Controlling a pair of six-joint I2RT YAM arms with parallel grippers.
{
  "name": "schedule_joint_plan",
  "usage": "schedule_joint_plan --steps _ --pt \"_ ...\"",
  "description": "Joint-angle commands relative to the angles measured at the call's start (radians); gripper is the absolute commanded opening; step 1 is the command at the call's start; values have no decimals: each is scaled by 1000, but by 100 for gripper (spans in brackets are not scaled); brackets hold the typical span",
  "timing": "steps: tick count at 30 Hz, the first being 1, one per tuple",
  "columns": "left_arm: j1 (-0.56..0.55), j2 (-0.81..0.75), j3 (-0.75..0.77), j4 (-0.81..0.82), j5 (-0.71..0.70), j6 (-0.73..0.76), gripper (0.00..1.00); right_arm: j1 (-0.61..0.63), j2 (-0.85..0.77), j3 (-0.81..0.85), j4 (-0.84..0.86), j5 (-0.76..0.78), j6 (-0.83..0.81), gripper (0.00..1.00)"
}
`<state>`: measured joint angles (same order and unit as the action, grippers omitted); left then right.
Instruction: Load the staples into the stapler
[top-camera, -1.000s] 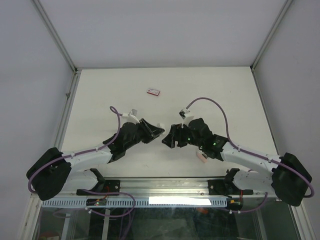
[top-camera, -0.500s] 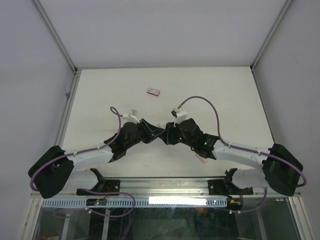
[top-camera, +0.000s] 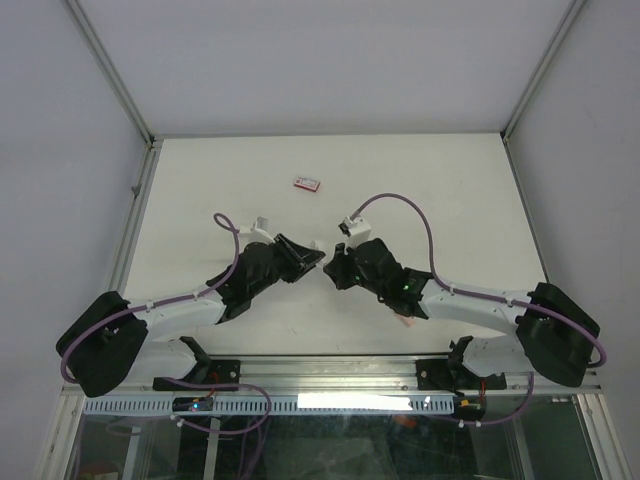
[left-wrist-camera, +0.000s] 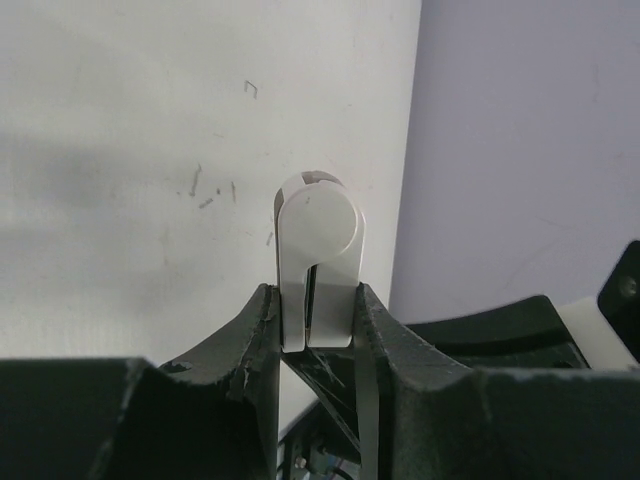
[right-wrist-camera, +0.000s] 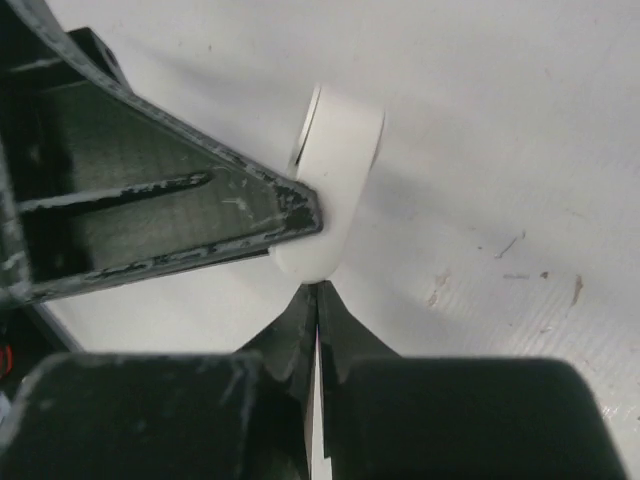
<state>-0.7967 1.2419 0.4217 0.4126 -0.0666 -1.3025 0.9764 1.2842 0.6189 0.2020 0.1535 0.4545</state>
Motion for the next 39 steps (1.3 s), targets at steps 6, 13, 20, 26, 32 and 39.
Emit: schedule_joint_plan --steps 6,13,20,26,32,39 --pt "-17 39 -15 58 40 25 4 -1 75 21 98 61 -71 0" --pt "14 94 -24 35 41 98 0 -2 37 -35 78 54 -19 8" --pt "20 237 47 -19 132 234 0 -29 -89 -52 -24 95 -10 33" --pt "19 326 85 -31 175 279 0 -99 -79 -31 -76 37 61 38" --pt "18 327 63 -33 156 329 0 -191 44 61 -143 -108 206 45" --pt "17 258 -12 112 198 408 0 -221 157 99 -61 -248 271 59"
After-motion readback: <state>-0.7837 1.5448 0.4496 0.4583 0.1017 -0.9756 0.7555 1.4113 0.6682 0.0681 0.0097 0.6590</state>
